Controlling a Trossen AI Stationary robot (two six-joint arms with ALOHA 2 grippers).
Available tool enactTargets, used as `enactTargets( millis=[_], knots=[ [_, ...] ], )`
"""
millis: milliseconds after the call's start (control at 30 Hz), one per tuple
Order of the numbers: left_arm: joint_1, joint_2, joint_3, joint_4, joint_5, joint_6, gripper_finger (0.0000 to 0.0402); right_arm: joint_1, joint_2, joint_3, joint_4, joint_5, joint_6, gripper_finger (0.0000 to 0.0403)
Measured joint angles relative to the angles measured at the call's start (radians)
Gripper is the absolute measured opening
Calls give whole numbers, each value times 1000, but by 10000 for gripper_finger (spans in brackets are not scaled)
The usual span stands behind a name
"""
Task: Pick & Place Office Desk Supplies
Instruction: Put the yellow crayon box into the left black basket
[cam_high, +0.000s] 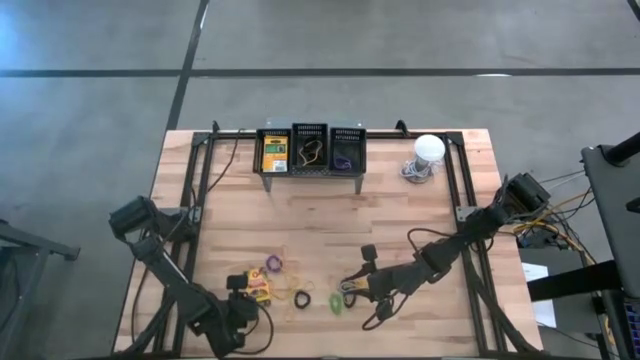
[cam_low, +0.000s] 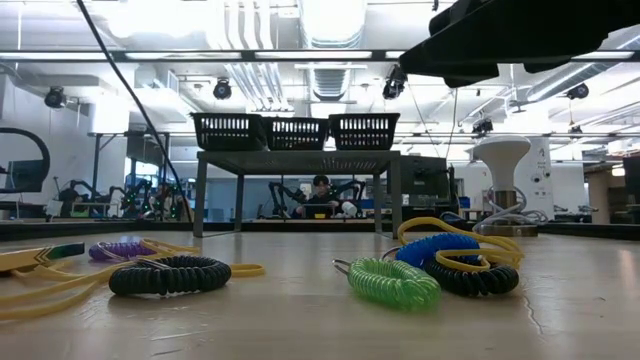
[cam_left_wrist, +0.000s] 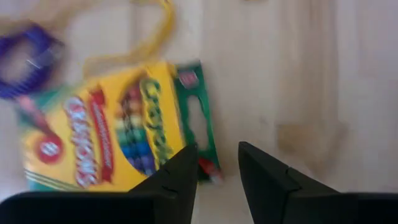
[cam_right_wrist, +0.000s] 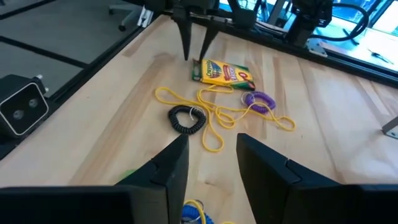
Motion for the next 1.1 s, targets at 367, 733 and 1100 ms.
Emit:
enactTargets(
  millis=[367,733,1100],
  knots=[
    [3,2,-40,32,-91,-52,118,-10,0,-1,-2,0,4,122],
    [19,2,-75,30,-153,-60,92,-10,1,-1,-3,0,6,118],
    [29,2,-65,11,-174,-63,3,-10,1,-1,-9,0,8,112]
  ],
)
